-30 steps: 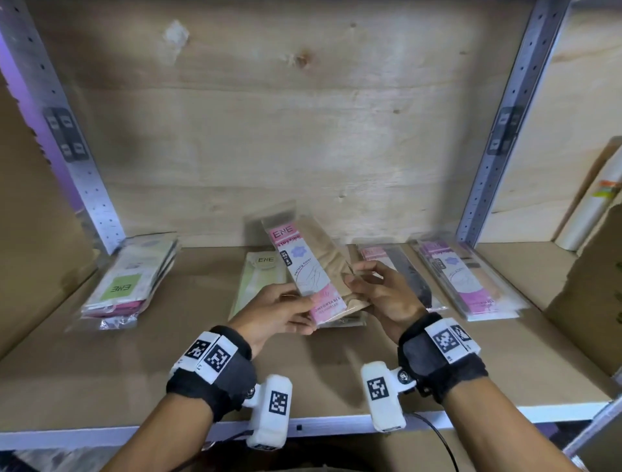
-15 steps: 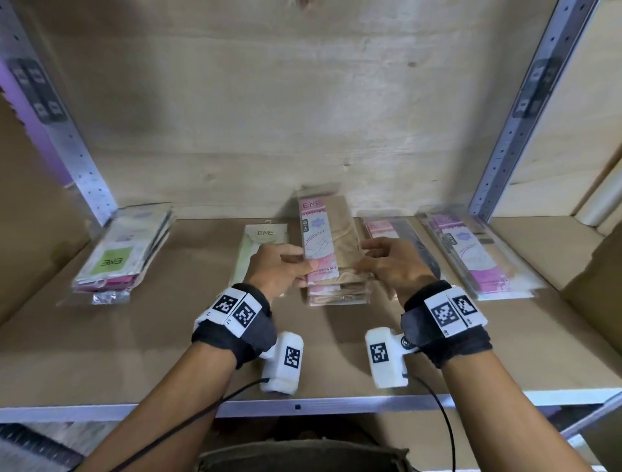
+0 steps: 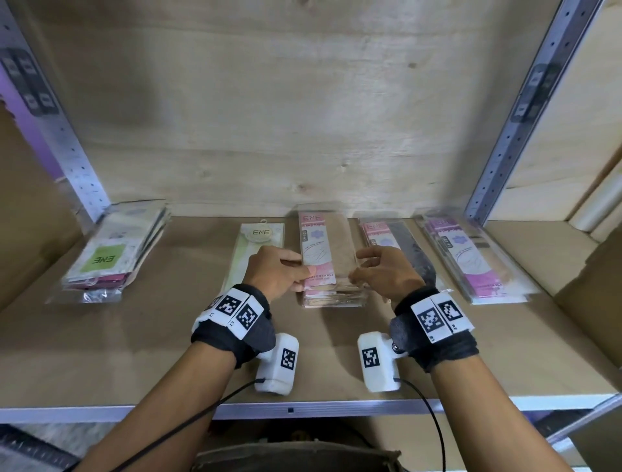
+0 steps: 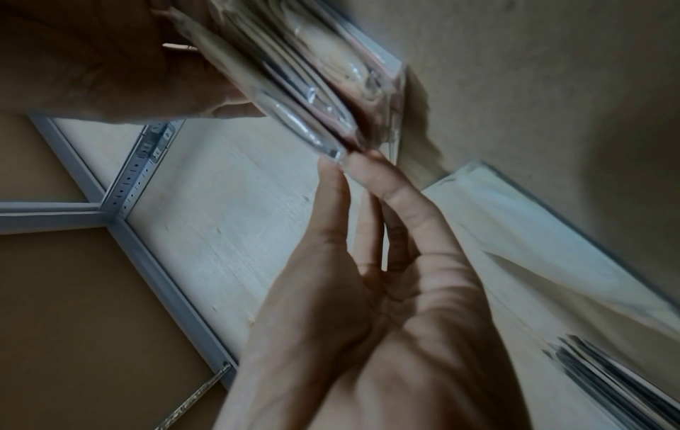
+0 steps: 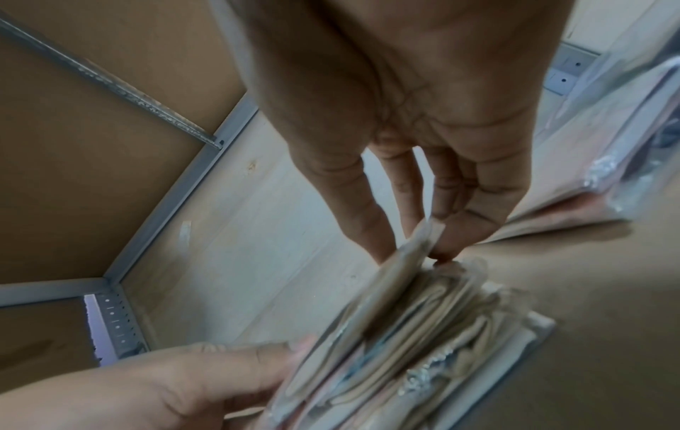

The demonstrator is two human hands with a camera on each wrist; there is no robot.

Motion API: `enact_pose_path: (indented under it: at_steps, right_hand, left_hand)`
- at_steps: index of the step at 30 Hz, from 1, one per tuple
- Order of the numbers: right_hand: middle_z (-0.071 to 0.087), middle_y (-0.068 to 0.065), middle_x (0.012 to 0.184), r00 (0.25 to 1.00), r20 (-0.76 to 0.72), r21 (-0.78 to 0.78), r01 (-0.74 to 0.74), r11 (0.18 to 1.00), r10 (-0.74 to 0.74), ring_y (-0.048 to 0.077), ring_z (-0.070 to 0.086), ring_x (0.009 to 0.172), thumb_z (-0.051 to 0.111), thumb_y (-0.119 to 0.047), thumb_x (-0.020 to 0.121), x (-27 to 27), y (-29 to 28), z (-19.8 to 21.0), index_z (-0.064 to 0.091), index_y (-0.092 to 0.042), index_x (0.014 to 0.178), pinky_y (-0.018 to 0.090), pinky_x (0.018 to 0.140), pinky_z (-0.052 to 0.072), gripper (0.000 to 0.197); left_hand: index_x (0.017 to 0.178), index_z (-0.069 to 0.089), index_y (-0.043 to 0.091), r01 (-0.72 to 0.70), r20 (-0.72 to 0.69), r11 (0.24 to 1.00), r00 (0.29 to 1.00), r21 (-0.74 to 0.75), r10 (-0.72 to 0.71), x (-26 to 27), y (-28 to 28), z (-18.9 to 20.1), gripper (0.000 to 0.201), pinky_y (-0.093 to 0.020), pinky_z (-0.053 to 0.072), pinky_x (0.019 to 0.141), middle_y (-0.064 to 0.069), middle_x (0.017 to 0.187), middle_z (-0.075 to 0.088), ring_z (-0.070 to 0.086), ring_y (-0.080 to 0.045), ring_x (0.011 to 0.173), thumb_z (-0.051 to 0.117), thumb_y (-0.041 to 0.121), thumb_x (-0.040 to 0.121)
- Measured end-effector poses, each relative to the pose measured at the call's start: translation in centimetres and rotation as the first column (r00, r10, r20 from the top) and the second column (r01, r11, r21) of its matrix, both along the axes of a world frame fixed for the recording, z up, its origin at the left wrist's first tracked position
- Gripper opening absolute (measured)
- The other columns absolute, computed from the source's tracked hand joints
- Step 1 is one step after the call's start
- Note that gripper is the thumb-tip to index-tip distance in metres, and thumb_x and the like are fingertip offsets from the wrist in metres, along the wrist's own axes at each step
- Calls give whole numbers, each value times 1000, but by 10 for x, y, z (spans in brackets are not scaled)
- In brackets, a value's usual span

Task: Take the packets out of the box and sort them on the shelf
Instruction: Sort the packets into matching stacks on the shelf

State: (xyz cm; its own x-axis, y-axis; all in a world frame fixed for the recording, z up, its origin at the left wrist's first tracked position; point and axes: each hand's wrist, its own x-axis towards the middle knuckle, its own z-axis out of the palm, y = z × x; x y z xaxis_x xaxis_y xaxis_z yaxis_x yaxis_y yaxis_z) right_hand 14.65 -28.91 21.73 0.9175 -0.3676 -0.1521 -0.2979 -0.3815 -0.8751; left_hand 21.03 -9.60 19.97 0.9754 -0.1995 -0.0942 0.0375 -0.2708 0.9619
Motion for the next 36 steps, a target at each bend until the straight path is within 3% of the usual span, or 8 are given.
enact_pose_path:
  at_steps: [9,12,16,19,25,28,33,36]
  right_hand:
    - [68,14,108,1000,-17,-17,-1,1000,1,30,66,103,76,-1,75,-4,2,3,58,-9,125,45,95,53,54]
    - [65,5,99,1000,5,-36,-3,999,4,24,64,93,76,-5,76,-5,2,7,56,-11,124,33,68,53,52]
    - [63,2,114,988,148,-176,75,982,-49,19,61,105,74,-16,83,-11,9,21,57,-16,124,35,93,52,45]
    - [66,-2,105,948,315,-218,114,969,-41,14,63,98,70,-19,84,-14,25,37,65,-20,111,32,87,54,28]
    - [69,4,79,911,341,-20,-240,970,233,12,65,67,65,-6,88,9,97,53,69,-13,92,22,62,49,9]
    - [67,10,75,895,244,10,-388,921,375,17,62,62,62,-6,91,33,145,48,66,-2,100,25,57,50,11]
    - [62,10,74,868,100,130,-497,858,487,21,61,60,56,4,91,72,225,41,60,-7,87,24,51,52,13]
    - [57,13,75,860,66,212,-508,835,506,24,56,60,52,9,91,90,263,38,53,-8,85,27,51,50,18]
  left_hand:
    - [121,66,1,36,4,999,999,24,-36,-2,1,3,47,-20,60,61,-12,106,74,75,-16,76,84,10,78]
    - [101,74,15,63,29,997,997,47,-64,-1,3,4,24,-27,63,67,-6,96,77,75,-13,72,84,18,79]
    - [88,76,16,-25,89,997,996,69,19,4,22,15,20,-30,63,71,1,82,75,70,-13,63,79,35,82]
    - [96,75,13,-141,94,990,986,23,138,10,52,25,27,-26,59,66,0,82,72,65,-14,64,75,37,86]
    - [86,72,25,-390,141,914,917,113,374,20,158,49,12,-35,55,94,-1,104,72,68,-23,95,70,37,86]
    - [89,73,24,-529,189,840,843,124,503,21,210,57,8,-20,52,68,-2,96,70,63,-21,77,68,30,87]
    - [118,70,11,-501,163,837,865,221,475,24,264,58,33,-29,50,79,-8,109,69,68,-25,89,59,33,96]
    - [115,67,0,-433,85,868,901,245,425,24,275,51,43,-34,52,80,-15,112,70,67,-28,92,54,37,99]
